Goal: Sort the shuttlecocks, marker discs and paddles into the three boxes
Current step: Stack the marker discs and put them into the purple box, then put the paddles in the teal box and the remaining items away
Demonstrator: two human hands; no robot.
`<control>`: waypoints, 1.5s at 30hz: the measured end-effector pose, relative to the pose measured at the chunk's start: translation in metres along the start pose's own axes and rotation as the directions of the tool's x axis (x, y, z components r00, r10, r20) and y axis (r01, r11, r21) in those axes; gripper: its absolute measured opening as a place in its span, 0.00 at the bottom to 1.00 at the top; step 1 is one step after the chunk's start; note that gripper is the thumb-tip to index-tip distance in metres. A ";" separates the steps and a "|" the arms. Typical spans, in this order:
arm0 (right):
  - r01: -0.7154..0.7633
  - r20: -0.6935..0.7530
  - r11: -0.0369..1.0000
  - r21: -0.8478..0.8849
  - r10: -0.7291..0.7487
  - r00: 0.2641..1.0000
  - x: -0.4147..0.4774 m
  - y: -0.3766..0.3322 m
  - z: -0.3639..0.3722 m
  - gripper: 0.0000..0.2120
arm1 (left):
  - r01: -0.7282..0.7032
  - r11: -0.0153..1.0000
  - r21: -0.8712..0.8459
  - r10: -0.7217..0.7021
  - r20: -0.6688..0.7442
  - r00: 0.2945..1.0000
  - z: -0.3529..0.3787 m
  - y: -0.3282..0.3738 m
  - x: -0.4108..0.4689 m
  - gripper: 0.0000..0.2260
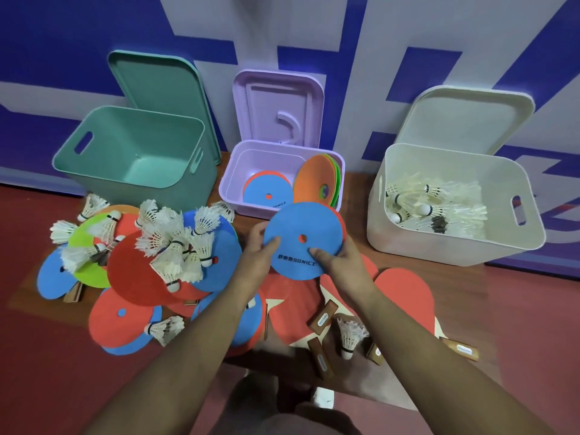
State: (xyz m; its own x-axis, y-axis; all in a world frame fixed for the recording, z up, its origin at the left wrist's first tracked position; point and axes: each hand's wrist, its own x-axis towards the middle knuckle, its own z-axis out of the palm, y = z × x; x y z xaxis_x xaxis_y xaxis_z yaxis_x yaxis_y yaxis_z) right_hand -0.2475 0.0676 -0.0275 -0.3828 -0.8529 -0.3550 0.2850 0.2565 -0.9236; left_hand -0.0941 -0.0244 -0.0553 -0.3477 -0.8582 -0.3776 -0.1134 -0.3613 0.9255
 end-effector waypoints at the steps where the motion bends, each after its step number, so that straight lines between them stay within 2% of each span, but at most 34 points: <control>1: -0.018 -0.003 0.999 -0.044 0.018 1.000 0.004 -0.004 0.008 0.25 | -0.033 0.998 0.050 0.036 -0.054 0.998 -0.003 0.008 0.003 0.13; 3: -0.043 -0.023 0.994 -0.103 0.041 0.999 0.014 -0.010 0.022 0.26 | -0.090 0.990 0.110 0.100 -0.095 0.990 -0.012 0.020 0.012 0.16; 6: -0.014 -0.110 0.983 -0.183 -0.006 0.994 0.037 -0.026 0.041 0.21 | -0.131 0.990 0.059 0.137 -0.116 0.984 -0.029 0.035 0.037 0.22; 10: -0.023 -0.182 0.954 -0.298 -0.034 0.983 0.079 -0.044 0.062 0.16 | -0.180 0.955 0.236 0.211 -0.115 0.971 -0.051 0.060 0.086 0.17; 12: -0.050 -0.194 0.929 -0.367 -0.024 0.981 0.105 -0.049 0.070 0.11 | -0.138 0.942 0.305 0.179 -0.109 0.978 -0.064 0.069 0.116 0.16; 17: -0.143 -0.273 0.880 -0.453 0.015 0.962 0.161 -0.046 0.088 0.12 | -0.116 0.886 0.449 0.162 -0.063 0.985 -0.083 0.081 0.186 0.19; 19: -0.163 -0.307 0.853 -0.496 0.003 0.952 0.181 -0.037 0.093 0.16 | -0.110 0.832 0.543 0.153 -0.034 0.988 -0.085 0.080 0.208 0.20; 21: -0.217 -0.336 0.817 -0.534 0.031 0.941 0.196 -0.031 0.095 0.23 | -0.145 0.727 0.671 0.169 0.029 0.985 -0.086 0.077 0.225 0.19; 24: -0.277 -0.361 0.764 -0.583 0.061 0.930 0.210 -0.023 0.093 0.20 | -0.152 0.541 0.827 0.164 0.073 0.984 -0.086 0.069 0.238 0.17; 28: -0.262 -0.321 0.689 -0.676 0.045 0.946 0.219 -0.011 0.091 0.17 | -0.161 0.381 0.910 0.137 0.117 0.984 -0.084 0.059 0.245 0.13; 31: -0.246 -0.292 0.637 -0.730 0.034 0.956 0.213 -0.008 0.092 0.19 | -0.215 0.330 0.919 0.162 0.169 0.972 -0.085 0.056 0.240 0.16; 32: -0.234 -0.289 0.637 -0.734 0.019 0.957 0.208 -0.009 0.092 0.21 | -0.224 0.340 0.913 0.180 0.171 0.969 -0.086 0.056 0.236 0.18; 34: -0.191 -0.269 0.647 -0.738 -0.023 0.963 0.191 -0.014 0.092 0.20 | -0.210 0.444 0.871 0.185 0.140 0.973 -0.087 0.062 0.223 0.19; 36: -0.129 -0.238 0.663 -0.737 -0.076 0.968 0.170 -0.019 0.089 0.18 | -0.196 0.548 0.813 0.175 0.117 0.977 -0.085 0.067 0.203 0.14; 39: -0.057 -0.215 0.687 -0.725 -0.146 0.966 0.135 -0.026 0.079 0.14 | -0.236 0.629 0.741 0.190 0.148 0.971 -0.075 0.071 0.162 0.10; 42: 0.020 -0.161 0.648 -0.761 -0.219 0.962 0.096 -0.024 0.061 0.12 | -0.263 0.708 0.655 0.193 0.179 0.965 -0.058 0.063 0.116 0.06; 45: 0.068 -0.137 0.621 -0.781 -0.277 0.951 0.061 -0.017 0.037 0.09 | -0.218 0.792 0.570 0.134 0.187 0.973 -0.036 0.040 0.077 0.06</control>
State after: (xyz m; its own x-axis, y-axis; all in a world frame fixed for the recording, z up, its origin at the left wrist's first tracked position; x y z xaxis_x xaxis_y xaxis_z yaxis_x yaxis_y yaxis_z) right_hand -0.2432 -0.0057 -0.0283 -0.5635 -0.8198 -0.1021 -0.5351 0.4564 -0.7109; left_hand -0.0917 -0.1187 -0.0481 -0.5279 -0.8151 -0.2386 -0.5446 0.1093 0.8316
